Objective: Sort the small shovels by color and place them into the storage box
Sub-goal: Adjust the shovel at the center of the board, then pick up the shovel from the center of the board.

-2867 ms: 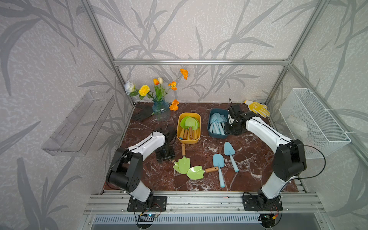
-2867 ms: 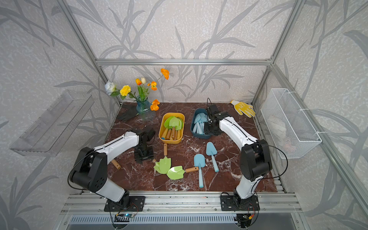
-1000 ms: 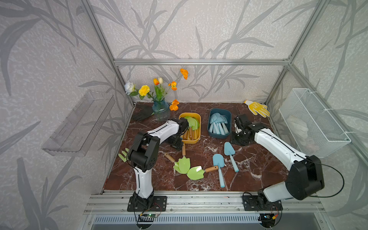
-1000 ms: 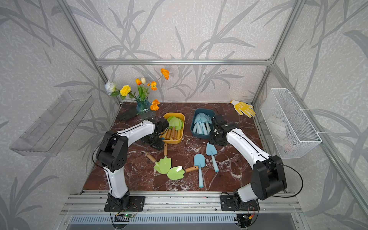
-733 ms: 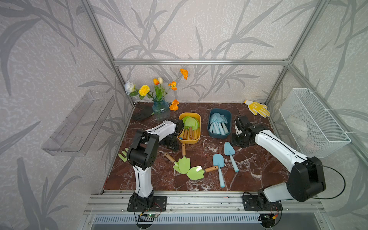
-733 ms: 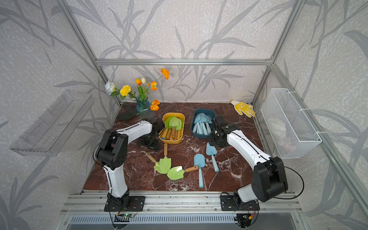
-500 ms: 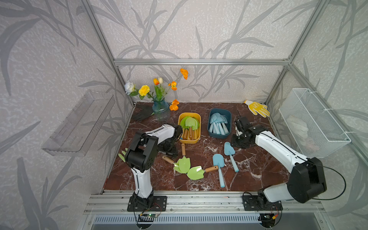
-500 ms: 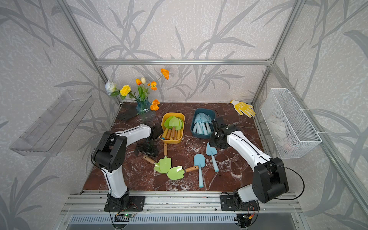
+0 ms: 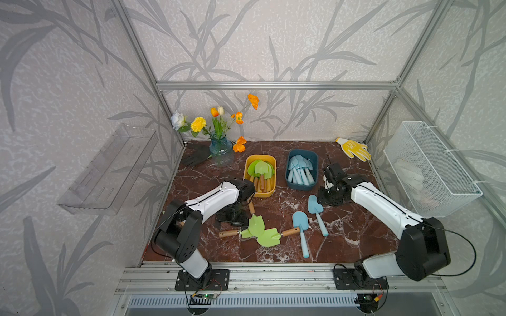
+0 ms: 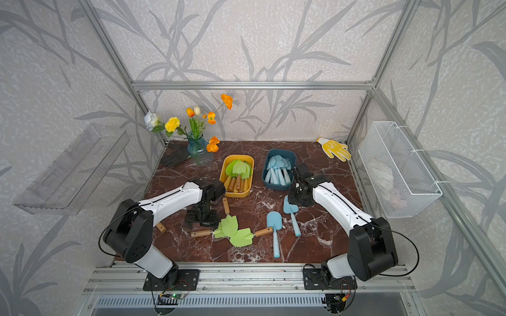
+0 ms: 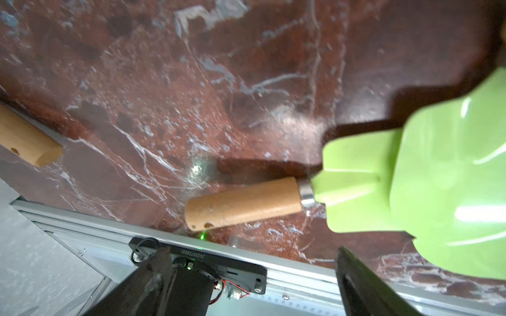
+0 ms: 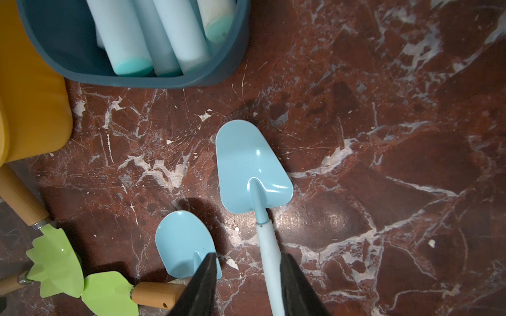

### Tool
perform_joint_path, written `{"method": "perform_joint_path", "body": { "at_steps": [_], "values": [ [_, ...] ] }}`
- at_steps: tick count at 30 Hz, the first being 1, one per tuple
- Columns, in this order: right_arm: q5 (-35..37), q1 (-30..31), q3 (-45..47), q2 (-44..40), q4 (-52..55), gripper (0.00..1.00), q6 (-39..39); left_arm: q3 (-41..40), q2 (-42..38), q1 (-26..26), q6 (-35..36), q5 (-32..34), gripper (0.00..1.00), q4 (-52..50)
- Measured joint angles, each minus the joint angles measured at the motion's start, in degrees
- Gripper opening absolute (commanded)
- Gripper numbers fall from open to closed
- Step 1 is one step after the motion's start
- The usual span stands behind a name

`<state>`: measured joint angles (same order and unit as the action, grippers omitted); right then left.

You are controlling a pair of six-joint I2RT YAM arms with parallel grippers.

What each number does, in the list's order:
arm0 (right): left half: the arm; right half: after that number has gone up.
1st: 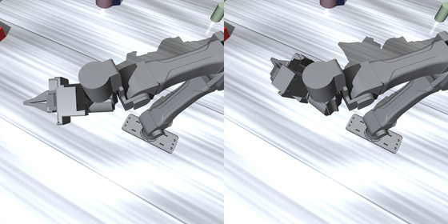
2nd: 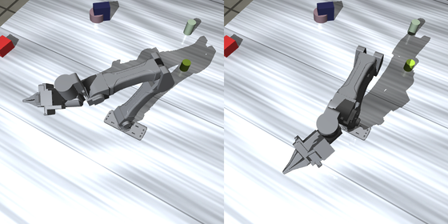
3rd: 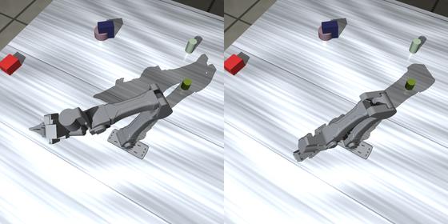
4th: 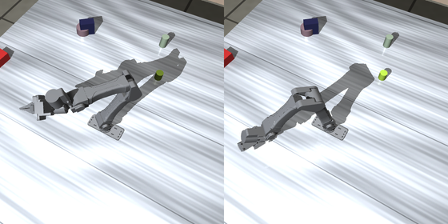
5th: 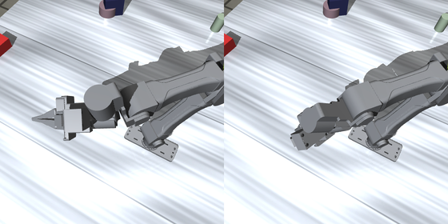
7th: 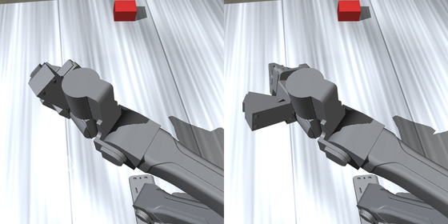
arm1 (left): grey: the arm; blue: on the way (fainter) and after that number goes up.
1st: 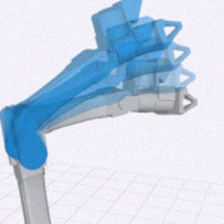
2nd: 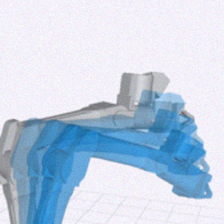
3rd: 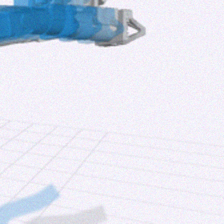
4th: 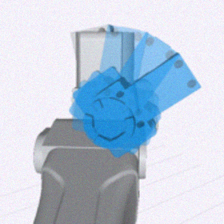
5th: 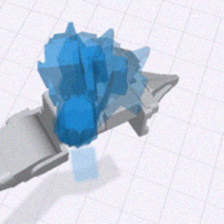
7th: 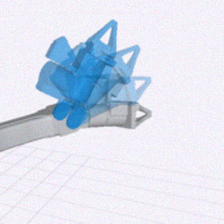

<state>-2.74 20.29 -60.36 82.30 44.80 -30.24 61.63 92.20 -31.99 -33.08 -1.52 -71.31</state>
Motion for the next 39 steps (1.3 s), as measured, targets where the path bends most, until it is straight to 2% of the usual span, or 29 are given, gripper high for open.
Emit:
{"method": "perform_joint_path", "body": {
  "at_steps": [6, 12, 21, 33, 39],
  "values": [
    [-0.79, 0.0, -0.02, 0.07, -0.17, 0.4, 0.04, -0.24, 0.33, -1.75, 1.66, -0.39, 0.95, -2.27],
    [-1.4, 0.02, 0.04, 0.07, -0.85, 0.4, -0.37, 5.77, 7.43, -1.73, 7.41, 3.52, 0.96, -5.68],
    [-1.16, 0.0, 1.25, -0.39, -0.76, 0.4, -1.07, 9.68, 14.08, -1.7, 14.27, 3.23, 0.96, -6.23],
    [-0.2, 0.0, 1.4, -1.68, 0.61, 0.4, -1.4, 7.28, 14.93, -1.6, 17.68, -4.59, 0.94, -3.23],
    [0.33, 0.0, 1.33, -1.68, 0.96, 0.4, -1.27, 5.81, 15.3, -1.25, 17.68, -5.95, 0.94, -1.64]
  ]
}}
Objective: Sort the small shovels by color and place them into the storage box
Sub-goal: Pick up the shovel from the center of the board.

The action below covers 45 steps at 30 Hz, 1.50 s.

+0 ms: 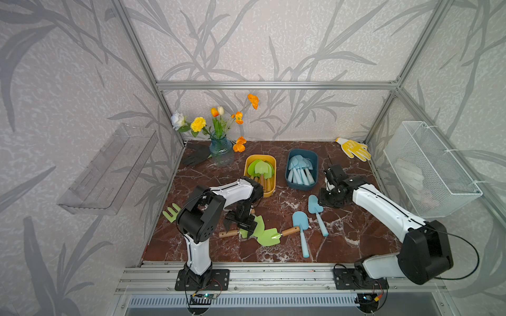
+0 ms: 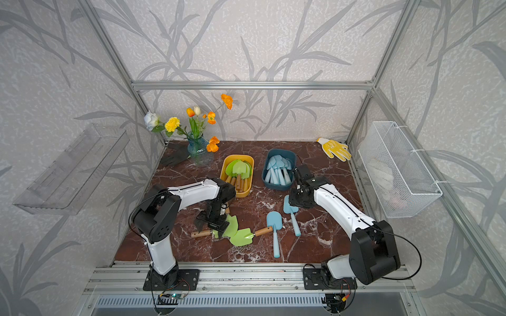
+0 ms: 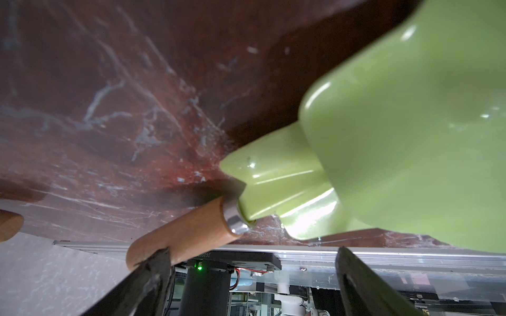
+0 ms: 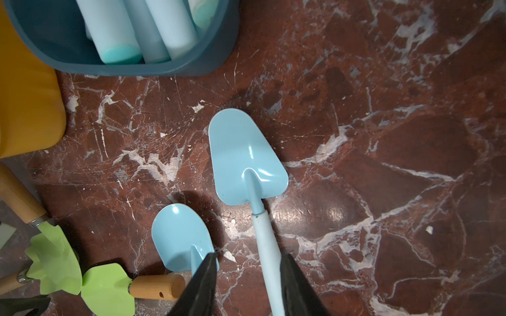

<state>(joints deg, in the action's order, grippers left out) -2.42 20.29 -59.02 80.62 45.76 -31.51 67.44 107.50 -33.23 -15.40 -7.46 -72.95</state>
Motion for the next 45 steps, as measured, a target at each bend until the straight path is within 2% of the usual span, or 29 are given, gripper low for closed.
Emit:
{"method": "perform_joint_path", "body": {
  "at_steps": [5, 14, 19, 24, 27, 30, 34, 39, 41, 45],
  "values": [
    [0.04, 0.0, -0.33, 0.0, 0.59, 0.4, 0.07, 0.0, 2.56, 0.42, 0.0, -0.13, 0.93, 0.76],
    [0.46, 0.02, 0.09, 0.0, 0.7, 0.4, 0.02, -2.05, 3.21, 0.42, -2.08, -2.54, 0.85, 2.14],
    [0.46, 0.02, 1.97, -0.09, 0.48, 0.4, -0.2, -5.86, -0.02, -1.36, -4.55, -5.9, 0.83, 2.97],
    [0.44, 0.0, 2.21, -0.09, 0.17, 0.4, -0.22, -9.33, -2.8, -1.97, -7.21, -6.27, 0.81, 3.19],
    [0.42, 0.0, 2.21, -0.09, -0.28, 0.4, -0.22, -11.74, -4.98, -2.08, -8.79, -6.21, 0.77, 3.06],
    [0.37, 0.0, 2.1, 0.04, -0.52, 0.4, -0.22, -12.61, -6.34, -2.62, -10.78, -6.23, 0.66, 3.19],
    [0.13, 0.0, 1.86, 0.61, -0.83, 0.4, -0.22, -13.99, -6.86, -2.89, -12.9, -6.23, 0.31, 4.24],
    [-0.28, 0.0, 1.27, 1.14, -0.94, 0.4, -0.22, -14.19, -6.86, -3.08, -14.91, -5.73, 0.06, 4.37],
    [-0.44, 0.0, 0.83, 1.14, -0.98, 0.4, -0.22, -14.19, -6.86, -3.08, -15.56, -5.42, 0.0, 4.35],
    [-0.61, 0.0, 0.31, 1.14, -1.14, 0.4, -0.2, -13.84, -7.17, -3.08, -16.61, -2.62, 0.0, 3.91]
  ]
}}
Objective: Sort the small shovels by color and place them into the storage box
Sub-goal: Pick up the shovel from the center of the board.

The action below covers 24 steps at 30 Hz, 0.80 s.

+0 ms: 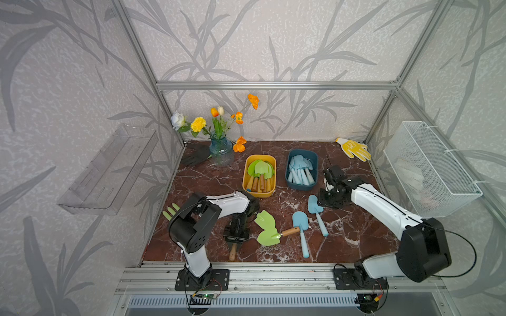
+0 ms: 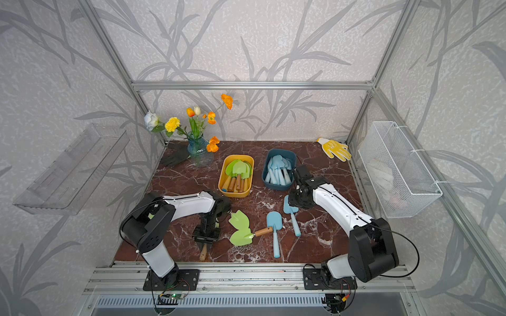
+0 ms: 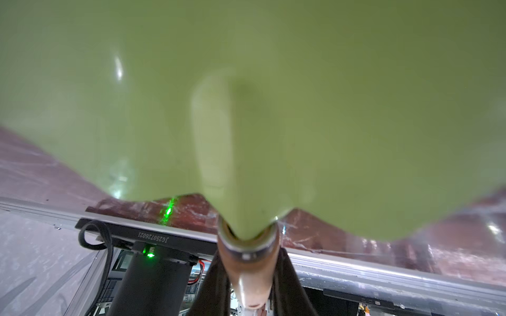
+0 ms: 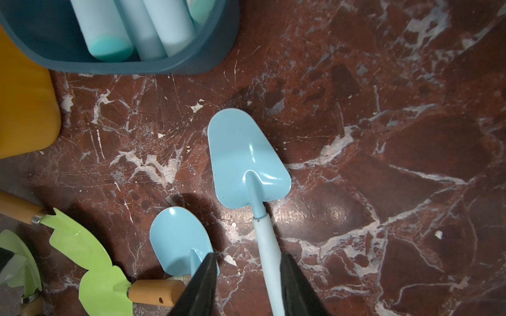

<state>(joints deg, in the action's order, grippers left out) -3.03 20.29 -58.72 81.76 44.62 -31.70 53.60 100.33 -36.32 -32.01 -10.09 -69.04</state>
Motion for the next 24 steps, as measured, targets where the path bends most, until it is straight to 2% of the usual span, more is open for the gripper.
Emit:
{"method": "perform_joint_path", "body": {
  "at_steps": [3, 7, 10, 16, 21, 24],
  "values": [
    [0.0, 0.0, -0.52, 0.0, -0.04, 0.4, 0.04, 4.63, -1.33, 0.0, -0.24, 3.8, 0.0, -3.08],
    [0.02, 0.0, -1.95, 0.0, 0.0, 0.4, 0.09, 19.74, -2.51, 0.79, 0.74, 7.89, 0.0, -7.1],
    [0.22, 0.0, -3.39, 0.0, 0.02, 0.4, 0.26, 32.68, -0.13, 2.03, 2.67, 9.25, 0.0, -8.83],
    [1.25, 0.0, -5.09, -0.04, 0.68, 0.4, 1.36, 56.39, 16.35, 5.27, 6.8, 8.68, 0.0, -10.45],
    [2.56, -0.66, -5.07, -0.87, 2.19, 0.4, 1.99, 69.99, 30.69, 7.45, 7.85, 6.58, 0.0, -10.8],
    [3.5, -1.4, -4.63, -3.06, 2.75, 0.4, 2.25, 74.6, 34.88, 8.81, 7.96, 5.7, 0.0, -11.76]
  ]
}}
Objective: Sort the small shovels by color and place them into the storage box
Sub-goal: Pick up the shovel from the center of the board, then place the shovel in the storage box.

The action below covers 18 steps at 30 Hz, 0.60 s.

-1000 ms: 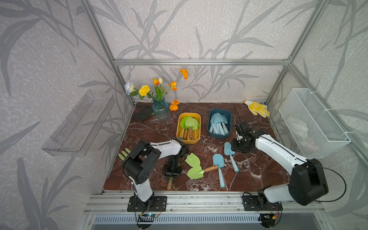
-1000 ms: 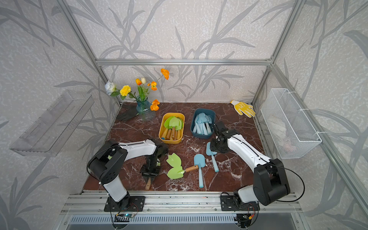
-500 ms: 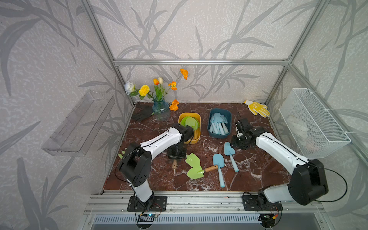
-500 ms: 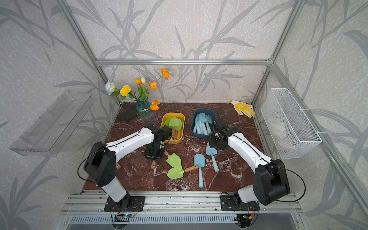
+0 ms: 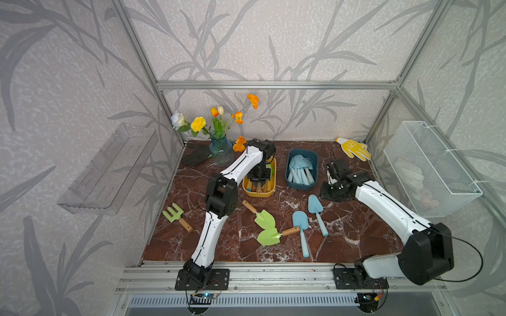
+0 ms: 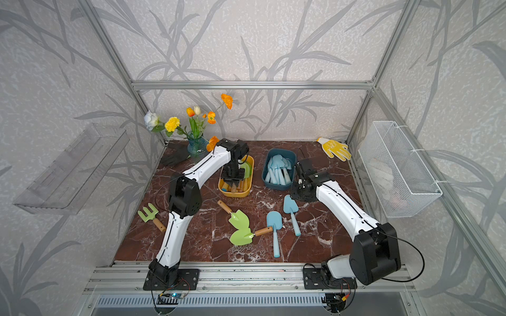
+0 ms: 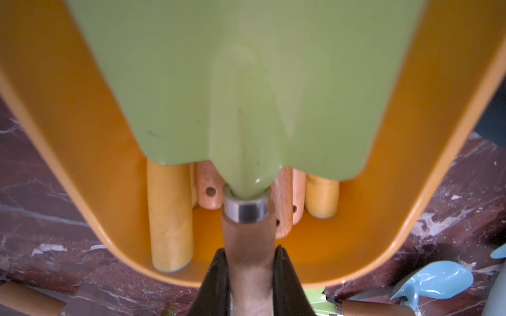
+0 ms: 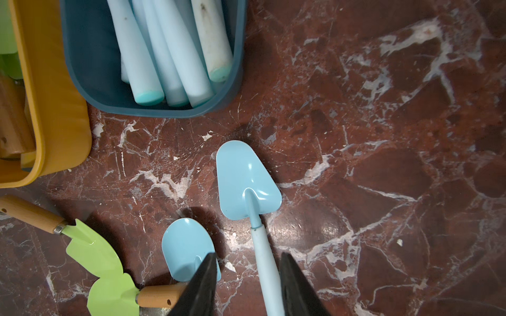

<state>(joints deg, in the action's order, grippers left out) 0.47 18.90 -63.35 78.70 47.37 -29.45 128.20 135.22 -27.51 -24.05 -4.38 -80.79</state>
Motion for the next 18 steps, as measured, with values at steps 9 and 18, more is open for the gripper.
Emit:
{"method": "perform_joint_path", "body": {
  "at_steps": [9, 18],
  "values": [
    [2.69, -1.03, 3.34, -5.38, 0.94, 0.41, 0.59, 0.87, 1.05, 2.97, 0.31, 0.02, 0.4, -0.46],
    [2.97, -1.07, 3.87, -5.25, 2.25, 0.46, 0.87, 1.03, 0.39, 1.07, -0.37, -0.37, 0.72, -0.09]
  ]
}}
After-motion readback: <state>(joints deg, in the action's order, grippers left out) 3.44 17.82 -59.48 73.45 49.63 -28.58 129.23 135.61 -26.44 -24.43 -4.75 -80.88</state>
